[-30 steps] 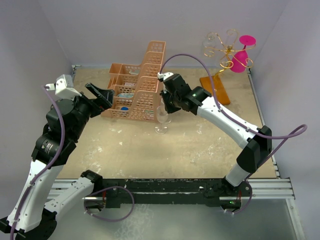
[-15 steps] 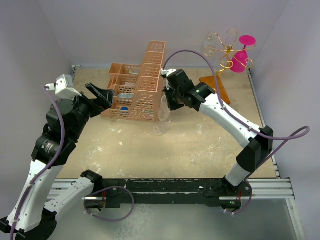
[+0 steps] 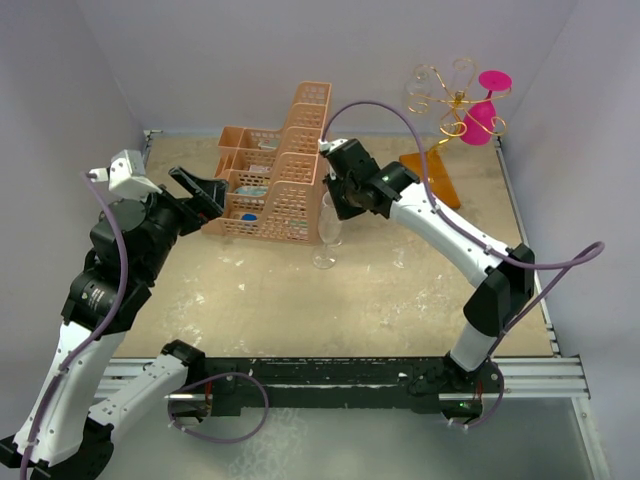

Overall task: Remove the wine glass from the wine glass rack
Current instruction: Place the wine glass at the center of the board, then pick up the wine glass from the wine rack.

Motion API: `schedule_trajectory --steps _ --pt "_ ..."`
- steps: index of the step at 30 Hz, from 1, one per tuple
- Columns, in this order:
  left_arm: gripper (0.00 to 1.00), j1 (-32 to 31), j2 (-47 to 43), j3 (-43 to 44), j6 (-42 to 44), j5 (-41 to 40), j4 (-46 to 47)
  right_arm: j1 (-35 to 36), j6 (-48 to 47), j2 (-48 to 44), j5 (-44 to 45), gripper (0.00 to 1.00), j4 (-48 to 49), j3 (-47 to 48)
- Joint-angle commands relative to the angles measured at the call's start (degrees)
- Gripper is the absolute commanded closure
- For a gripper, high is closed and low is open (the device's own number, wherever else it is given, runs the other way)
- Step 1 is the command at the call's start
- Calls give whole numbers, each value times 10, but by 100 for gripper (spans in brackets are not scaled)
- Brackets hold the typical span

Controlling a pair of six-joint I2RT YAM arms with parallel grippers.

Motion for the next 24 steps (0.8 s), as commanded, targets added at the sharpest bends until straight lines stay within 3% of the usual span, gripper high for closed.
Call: schedule_trajectory --steps 1,12,16,24 --pt "1 3 -4 10 8 0 18 0 -2 -1 13 80 -13 39" --pt "1 3 -5 12 12 3 21 0 6 -32 -33 45 -10 101" --pt "1 4 -7 13 13 4 21 -5 19 -57 -6 36 -5 137" --pt "1 3 -13 24 36 3 10 -120 19 -157 30 26 101 113"
